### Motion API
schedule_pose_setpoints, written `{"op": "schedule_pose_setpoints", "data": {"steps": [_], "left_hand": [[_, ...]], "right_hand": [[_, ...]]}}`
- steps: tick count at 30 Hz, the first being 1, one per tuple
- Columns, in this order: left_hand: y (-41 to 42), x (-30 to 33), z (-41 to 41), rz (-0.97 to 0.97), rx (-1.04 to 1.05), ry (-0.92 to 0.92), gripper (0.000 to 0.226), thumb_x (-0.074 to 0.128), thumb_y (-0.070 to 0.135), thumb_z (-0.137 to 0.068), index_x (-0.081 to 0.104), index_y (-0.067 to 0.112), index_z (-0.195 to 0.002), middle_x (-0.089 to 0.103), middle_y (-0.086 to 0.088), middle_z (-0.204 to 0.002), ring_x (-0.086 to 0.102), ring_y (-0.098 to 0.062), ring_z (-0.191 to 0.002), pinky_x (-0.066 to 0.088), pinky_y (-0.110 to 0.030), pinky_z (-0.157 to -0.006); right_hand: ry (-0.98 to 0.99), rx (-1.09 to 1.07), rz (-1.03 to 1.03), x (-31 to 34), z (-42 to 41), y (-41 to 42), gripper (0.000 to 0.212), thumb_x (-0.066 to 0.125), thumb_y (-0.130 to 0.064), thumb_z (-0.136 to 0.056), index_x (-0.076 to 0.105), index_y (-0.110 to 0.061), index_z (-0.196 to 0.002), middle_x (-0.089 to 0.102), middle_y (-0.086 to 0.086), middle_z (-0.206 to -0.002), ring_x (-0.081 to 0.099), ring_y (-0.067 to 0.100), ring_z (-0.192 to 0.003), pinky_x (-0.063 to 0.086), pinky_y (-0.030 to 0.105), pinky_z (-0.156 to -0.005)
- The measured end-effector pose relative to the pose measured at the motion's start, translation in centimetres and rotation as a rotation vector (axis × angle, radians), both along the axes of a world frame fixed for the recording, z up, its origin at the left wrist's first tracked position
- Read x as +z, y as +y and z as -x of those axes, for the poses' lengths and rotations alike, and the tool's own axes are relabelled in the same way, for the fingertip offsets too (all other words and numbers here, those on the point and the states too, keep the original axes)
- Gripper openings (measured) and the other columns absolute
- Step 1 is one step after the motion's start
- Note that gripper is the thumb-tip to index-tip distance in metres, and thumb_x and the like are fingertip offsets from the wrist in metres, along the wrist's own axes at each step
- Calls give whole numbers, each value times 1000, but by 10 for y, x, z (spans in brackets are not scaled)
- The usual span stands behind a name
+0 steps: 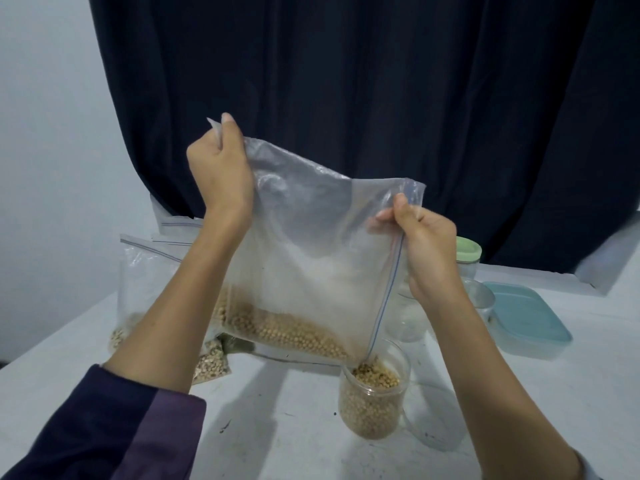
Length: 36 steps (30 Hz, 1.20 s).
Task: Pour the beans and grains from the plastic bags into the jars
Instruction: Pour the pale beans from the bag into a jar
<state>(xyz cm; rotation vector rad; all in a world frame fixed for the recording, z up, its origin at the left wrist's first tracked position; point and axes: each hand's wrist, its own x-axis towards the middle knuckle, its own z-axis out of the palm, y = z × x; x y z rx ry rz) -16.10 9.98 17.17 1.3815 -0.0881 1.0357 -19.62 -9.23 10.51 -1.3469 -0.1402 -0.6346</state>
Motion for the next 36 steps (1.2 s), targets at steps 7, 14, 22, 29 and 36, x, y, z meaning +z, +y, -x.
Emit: {"op": "schedule_pose_setpoints", "data": {"steps": [7, 14, 22, 29, 36], "left_hand": [[-1, 0, -1, 0, 21, -7, 52, 43, 19, -99, 18, 20, -54, 21, 12, -36, 21, -5, -41, 20, -17, -46], [-3, -2, -1, 17, 10, -8, 52, 43, 19, -99, 18, 20, -54, 21, 13, -36, 21, -5, -40, 20, -16, -45], [-4, -3, -2, 22, -1, -13, 52, 44, 18, -99, 18, 19, -54, 21, 13, -36, 21, -5, -40, 20, -16, -44], [-6, -3, -1, 11, -13, -27, 52, 44, 17, -99, 18, 20, -54, 20, 13, -37, 20, -5, -41, 20, -16, -45], [-3, 0, 1, 7, -17, -35, 53, 44, 17, -99, 18, 20, -53, 21, 14, -37, 20, -5, -41, 20, -17, -46]], "right_hand": [[3, -7, 12, 4, -6, 0, 34, 54, -21, -97, 67, -12, -67, 71, -3, -62, 68, 5, -68, 51, 23, -88], [-19, -30, -34, 0, -9, -5, 33, 53, -19, -98, 67, -9, -70, 71, -3, -62, 67, 5, -65, 52, 21, -85], [-17, -5, -11, 1, -6, -9, 34, 52, -20, -98, 66, -10, -69, 71, -2, -62, 68, 6, -66, 52, 24, -87], [-14, 12, 5, 0, -2, -8, 33, 52, -21, -98, 67, -7, -72, 70, -2, -62, 68, 7, -67, 52, 23, -85], [-21, 54, 14, 1, -1, -5, 34, 51, -19, -98, 66, -8, -70, 70, -2, -60, 67, 7, -64, 52, 18, -77]]}}
